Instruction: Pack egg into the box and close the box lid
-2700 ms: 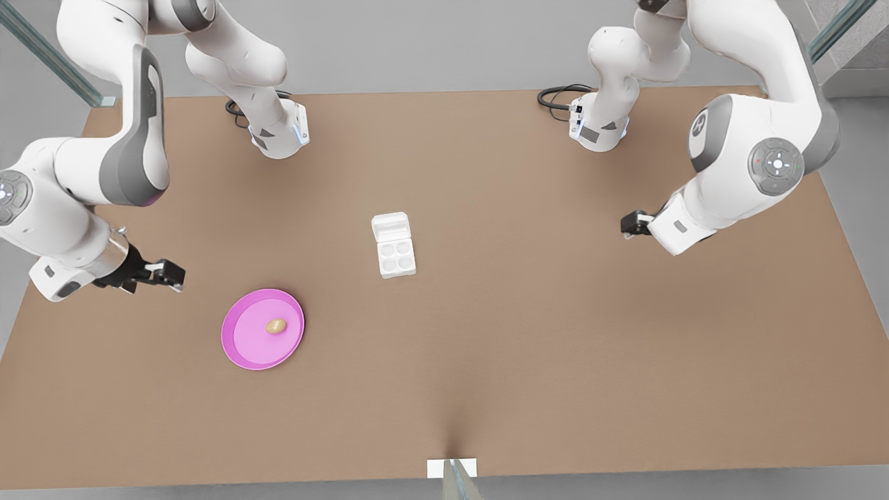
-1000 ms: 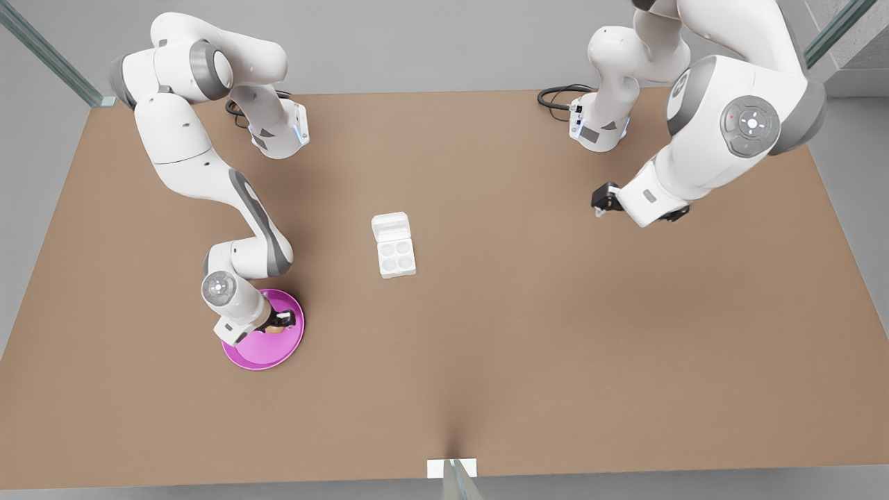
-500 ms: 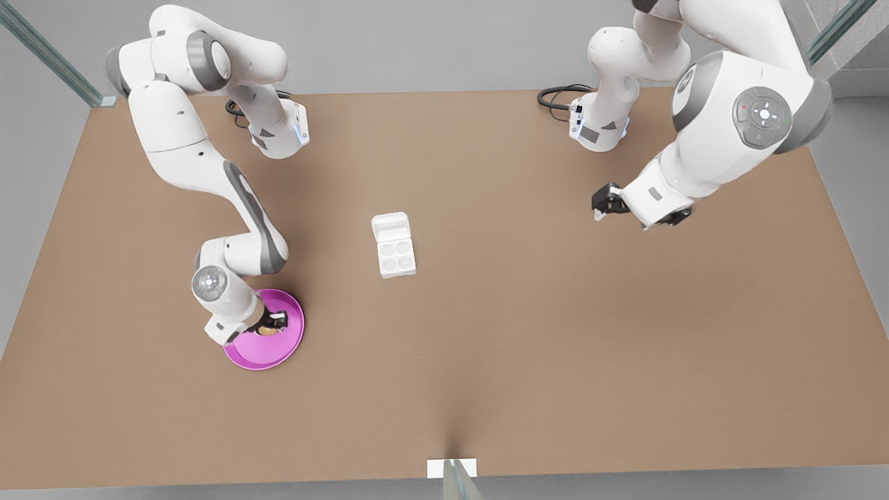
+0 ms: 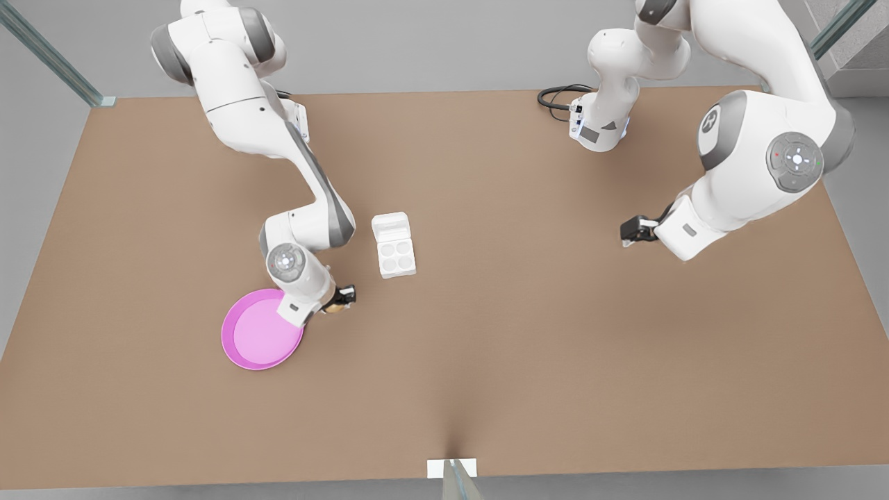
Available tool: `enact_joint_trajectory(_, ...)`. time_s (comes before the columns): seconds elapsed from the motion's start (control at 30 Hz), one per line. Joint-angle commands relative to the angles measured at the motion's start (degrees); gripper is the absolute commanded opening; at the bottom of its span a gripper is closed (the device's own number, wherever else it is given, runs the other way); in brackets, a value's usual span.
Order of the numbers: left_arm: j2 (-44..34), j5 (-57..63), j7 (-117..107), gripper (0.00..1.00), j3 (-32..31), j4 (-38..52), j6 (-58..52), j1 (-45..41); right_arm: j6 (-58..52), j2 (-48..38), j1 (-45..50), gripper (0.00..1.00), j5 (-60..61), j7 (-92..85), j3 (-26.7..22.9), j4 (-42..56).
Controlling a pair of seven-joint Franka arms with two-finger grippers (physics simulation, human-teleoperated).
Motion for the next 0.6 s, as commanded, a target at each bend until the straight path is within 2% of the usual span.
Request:
enact_joint_trajectory(0.0,-0.42,1.76,-1.14,1.0,-0.12,-0.32,-1.22,-0.04,-5.01,-1.73,1.72,0.57,2.3,11.77,-0.38,-0.36)
enact_joint_trajectory(0.1,0.55,1.94,-1.15,1.0,-0.12,-2.17,2.21,-0.48,-7.29,-4.81,3.74,0.58,2.39,15.73,-0.3,-2.56)
enact_joint_trajectory(0.4,0.37,2.3,-1.15,1.0,-0.03,-3.31,1.42,-0.83,-7.82,-7.45,13.85,0.59,7.04,23.55,-1.0,-5.28)
enact_joint_trajectory(0.57,0.02,3.88,-1.06,1.0,-0.38,-3.31,1.06,-0.74,-6.77,-4.46,16.92,0.59,8.27,23.9,-1.96,-5.81)
